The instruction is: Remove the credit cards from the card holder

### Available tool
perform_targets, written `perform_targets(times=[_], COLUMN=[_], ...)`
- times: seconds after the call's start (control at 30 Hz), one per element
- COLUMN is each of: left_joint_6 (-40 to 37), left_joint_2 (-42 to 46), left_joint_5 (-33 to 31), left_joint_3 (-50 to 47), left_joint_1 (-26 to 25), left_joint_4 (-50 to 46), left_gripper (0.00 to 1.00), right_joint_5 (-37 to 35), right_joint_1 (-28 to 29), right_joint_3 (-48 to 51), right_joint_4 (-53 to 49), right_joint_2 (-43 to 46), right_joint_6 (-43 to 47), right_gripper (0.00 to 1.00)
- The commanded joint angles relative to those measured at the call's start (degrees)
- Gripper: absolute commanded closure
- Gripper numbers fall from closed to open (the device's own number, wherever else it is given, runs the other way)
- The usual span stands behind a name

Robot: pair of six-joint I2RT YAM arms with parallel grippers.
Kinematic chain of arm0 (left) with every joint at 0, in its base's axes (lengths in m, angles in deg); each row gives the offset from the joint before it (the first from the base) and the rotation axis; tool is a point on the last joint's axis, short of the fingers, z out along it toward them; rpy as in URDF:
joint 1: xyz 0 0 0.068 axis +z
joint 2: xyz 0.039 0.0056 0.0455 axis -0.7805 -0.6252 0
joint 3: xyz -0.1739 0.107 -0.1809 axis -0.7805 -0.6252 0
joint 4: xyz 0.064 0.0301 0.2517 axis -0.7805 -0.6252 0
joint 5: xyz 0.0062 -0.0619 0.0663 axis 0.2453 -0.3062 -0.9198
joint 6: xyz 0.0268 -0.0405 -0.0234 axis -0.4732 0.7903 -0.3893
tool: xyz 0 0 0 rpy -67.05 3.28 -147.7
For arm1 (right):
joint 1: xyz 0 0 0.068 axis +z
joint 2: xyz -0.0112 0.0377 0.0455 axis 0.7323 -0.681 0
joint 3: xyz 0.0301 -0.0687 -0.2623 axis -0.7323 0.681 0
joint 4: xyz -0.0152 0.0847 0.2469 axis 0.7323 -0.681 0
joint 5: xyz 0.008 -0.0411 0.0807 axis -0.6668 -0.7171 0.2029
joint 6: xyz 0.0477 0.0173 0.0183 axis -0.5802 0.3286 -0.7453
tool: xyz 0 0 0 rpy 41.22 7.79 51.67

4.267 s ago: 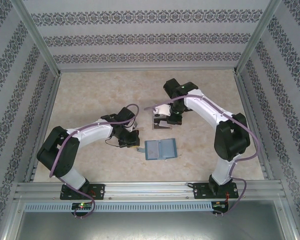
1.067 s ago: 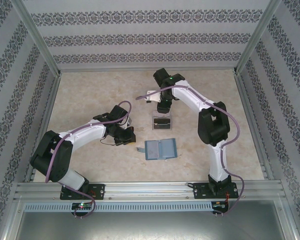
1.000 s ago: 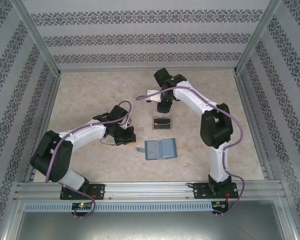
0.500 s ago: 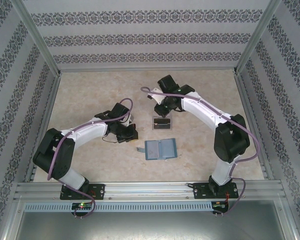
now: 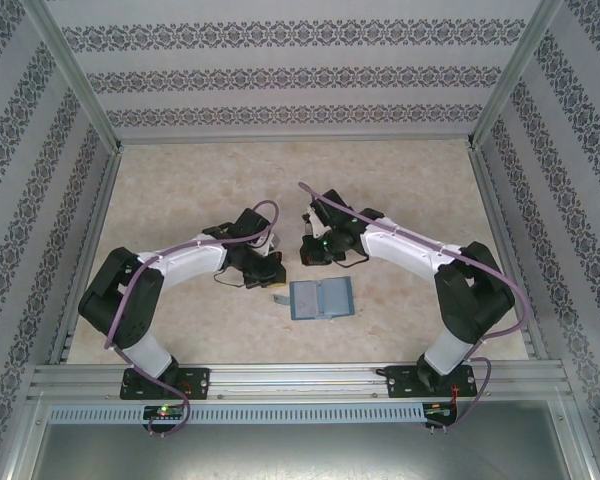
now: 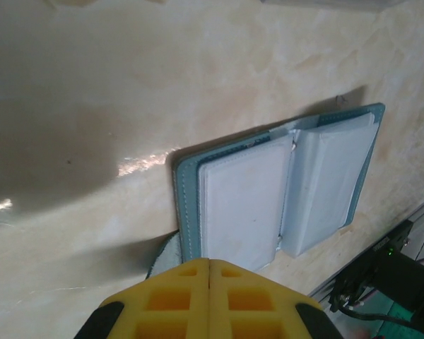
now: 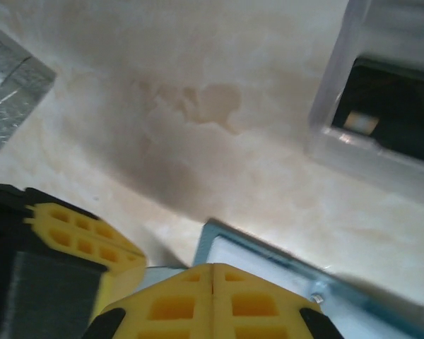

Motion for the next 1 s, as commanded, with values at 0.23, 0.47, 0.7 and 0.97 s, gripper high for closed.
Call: perform_targets(times=[0.23,0.47,0.7,0.97], left_joint_6=[0.7,0.3,-0.1,-0.5], left_joint_2=[-3.5,-6.3,-6.8,-6.8], left_joint_5=[2.2,1.2,0.5,0.1], left_joint_3=[1.0,0.3,-0.8,-1.5], left_joint_1=[-3.9,-4.6,-4.6,-4.6], left_joint_4=[4.0,3.5,3.1,2.5], left_gripper=[1.00,1.00,1.00,1.00], right_joint_5=[3.0,2.3,1.4,-0.7], right_joint_1=[2.4,4.4,5.8,6.8], right_joint_3=[8.9,11.0,11.0,10.5], right_joint_4=[6.4,7.5,7.3,5.1], right_joint_2=[3.2,1.4,-1.2,-3.2], right_joint_6=[-16.6,-18.1,-18.5,-18.4], right_gripper=[1.00,1.00,0.98,0.88])
